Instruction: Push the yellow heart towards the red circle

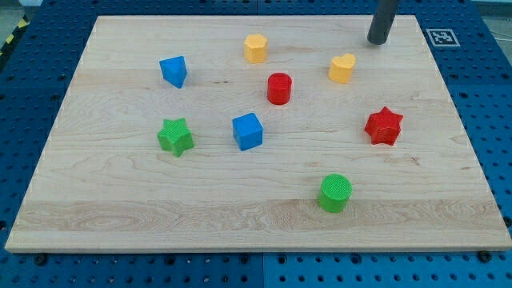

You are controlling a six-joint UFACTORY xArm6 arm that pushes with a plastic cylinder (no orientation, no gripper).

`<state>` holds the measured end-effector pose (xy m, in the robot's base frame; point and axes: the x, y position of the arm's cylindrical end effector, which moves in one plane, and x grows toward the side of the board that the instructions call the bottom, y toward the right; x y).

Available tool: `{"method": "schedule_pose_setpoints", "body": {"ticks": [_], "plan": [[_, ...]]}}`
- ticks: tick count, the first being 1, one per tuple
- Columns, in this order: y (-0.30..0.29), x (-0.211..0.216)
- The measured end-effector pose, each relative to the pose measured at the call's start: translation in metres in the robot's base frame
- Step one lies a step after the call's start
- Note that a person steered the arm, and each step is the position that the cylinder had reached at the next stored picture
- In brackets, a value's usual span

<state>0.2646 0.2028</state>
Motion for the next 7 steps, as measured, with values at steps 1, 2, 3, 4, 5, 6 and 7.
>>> {"method": "schedule_pose_setpoints", "body": {"ticks": [1, 2, 3, 4, 5, 6, 7], "plan": [[0.000, 0.001], [-0.003, 0.017], [-0.003, 0.019], [-0.008, 0.027], [-0.017, 0.033], [-0.023, 0.035], [-0.029, 0.038]]}}
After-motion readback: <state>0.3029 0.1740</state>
